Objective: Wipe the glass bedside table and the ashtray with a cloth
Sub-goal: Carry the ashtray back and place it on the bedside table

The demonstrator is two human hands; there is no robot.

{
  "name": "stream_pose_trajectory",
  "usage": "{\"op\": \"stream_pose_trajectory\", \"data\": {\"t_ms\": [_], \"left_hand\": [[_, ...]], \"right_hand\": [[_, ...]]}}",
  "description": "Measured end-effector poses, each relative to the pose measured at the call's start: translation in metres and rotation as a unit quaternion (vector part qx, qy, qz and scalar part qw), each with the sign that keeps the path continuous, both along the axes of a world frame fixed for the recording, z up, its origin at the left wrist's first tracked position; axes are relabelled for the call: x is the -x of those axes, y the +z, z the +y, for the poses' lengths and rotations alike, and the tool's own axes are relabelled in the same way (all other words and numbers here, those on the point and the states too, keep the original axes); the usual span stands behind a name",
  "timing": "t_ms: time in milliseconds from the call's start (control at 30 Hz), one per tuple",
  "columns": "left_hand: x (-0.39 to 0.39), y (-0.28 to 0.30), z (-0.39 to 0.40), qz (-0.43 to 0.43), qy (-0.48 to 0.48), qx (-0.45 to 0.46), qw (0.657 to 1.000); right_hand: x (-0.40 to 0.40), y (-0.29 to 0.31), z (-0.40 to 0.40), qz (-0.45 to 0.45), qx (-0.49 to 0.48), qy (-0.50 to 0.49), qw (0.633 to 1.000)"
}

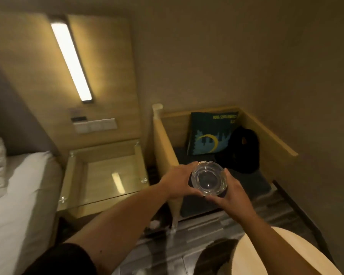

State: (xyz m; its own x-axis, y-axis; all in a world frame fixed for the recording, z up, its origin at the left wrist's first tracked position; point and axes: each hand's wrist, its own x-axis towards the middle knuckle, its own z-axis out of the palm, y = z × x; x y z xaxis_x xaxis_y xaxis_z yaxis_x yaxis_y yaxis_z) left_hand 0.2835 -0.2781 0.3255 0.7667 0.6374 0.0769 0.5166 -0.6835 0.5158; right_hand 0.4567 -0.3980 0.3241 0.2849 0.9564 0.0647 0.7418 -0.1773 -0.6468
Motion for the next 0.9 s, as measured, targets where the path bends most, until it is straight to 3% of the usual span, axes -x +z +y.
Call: {"op": "stream_pose_trajectory", "data": {"t_ms": [400,900], "left_hand": [[0.2,-0.027,0.098,-0.007,0.211,-0.001,0.977],[0.448,-0.066,0.31,0.035,0.289,0.058,0.955]], "right_hand": [[0.162,-0.024,0.179,-0.015,0.018,0.202,0.979],[0.411,-0.054,0.412,-0.054,0.051,0.246,0.966]]}}
